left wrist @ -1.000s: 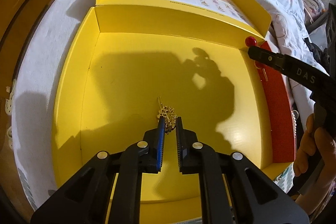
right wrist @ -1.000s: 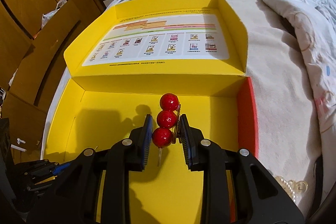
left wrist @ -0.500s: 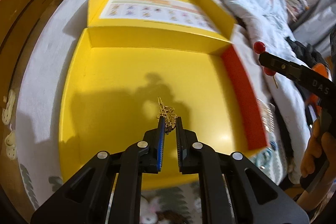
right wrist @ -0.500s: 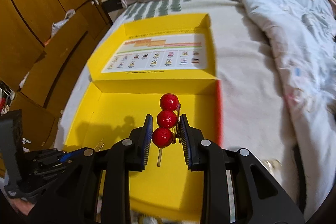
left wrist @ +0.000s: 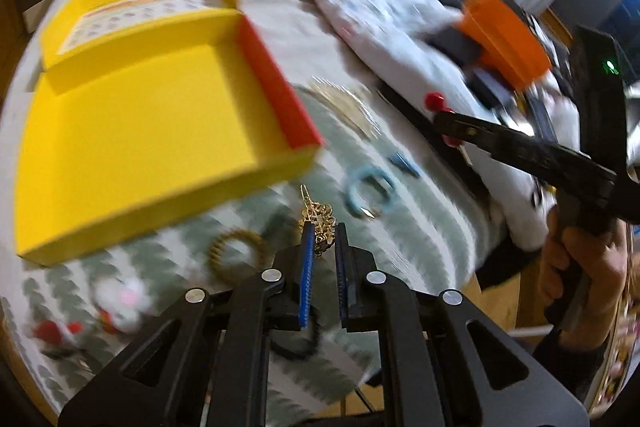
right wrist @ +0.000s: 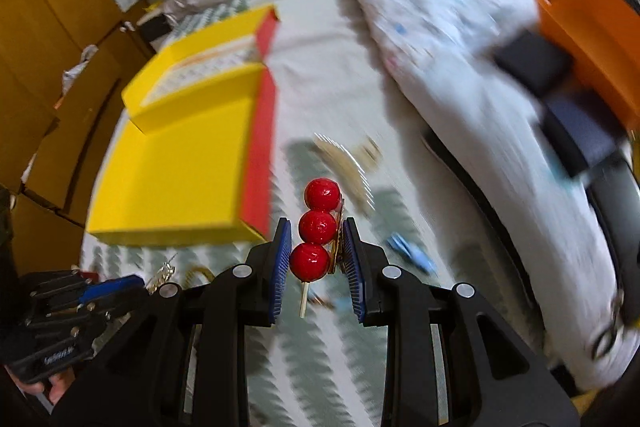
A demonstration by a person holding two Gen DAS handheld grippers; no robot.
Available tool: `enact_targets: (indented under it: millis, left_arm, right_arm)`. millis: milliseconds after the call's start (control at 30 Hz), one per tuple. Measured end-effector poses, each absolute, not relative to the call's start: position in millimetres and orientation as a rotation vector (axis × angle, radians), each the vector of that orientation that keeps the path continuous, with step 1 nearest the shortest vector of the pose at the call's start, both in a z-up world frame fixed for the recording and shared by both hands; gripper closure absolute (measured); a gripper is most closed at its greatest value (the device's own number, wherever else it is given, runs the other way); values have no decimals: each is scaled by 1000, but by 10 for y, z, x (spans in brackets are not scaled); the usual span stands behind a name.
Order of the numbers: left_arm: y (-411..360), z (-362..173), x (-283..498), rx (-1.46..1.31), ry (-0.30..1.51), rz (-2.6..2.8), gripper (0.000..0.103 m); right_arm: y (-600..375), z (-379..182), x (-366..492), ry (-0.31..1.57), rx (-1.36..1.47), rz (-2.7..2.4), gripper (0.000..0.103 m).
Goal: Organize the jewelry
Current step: 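Lower both pins onto the bedspread and open both tools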
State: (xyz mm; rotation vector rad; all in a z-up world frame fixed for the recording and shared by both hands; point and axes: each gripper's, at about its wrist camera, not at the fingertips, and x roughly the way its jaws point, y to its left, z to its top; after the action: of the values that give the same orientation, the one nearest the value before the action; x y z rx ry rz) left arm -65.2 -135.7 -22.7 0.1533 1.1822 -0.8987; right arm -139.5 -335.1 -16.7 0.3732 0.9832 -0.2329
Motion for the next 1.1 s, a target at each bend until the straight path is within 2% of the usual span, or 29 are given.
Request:
enact_targets:
  millis: [233,467,900,967,1067,1100]
  left_arm:
    - [-1710,-537,-1036,232,1258,-950,93]
    - [-1902,-747,-1274,297,1295,-974,93]
    - [-1967,-1046,-1181,336,1339,-917,92]
    - [-1980,-1014,-1210,345,1328,-922,89]
    - [-1971,-946,-1226,342,1301,-926,76]
    - [-1971,-926,-1230,343,1294,-927,68]
  right_arm:
    - [-3418,-543,-1830,1082,388,-294,76]
    - [-3410,-881,-1877,1182,381,-314,76]
    - [-3478,-1029,-1805,1217,363,-343,72]
    - [-3487,-1027,-1810,1220,367,-342,71]
    - [-3484,-987,-1823,1206,364,-345,71]
    - [-3482,-970,-1821,1200,362,-344,71]
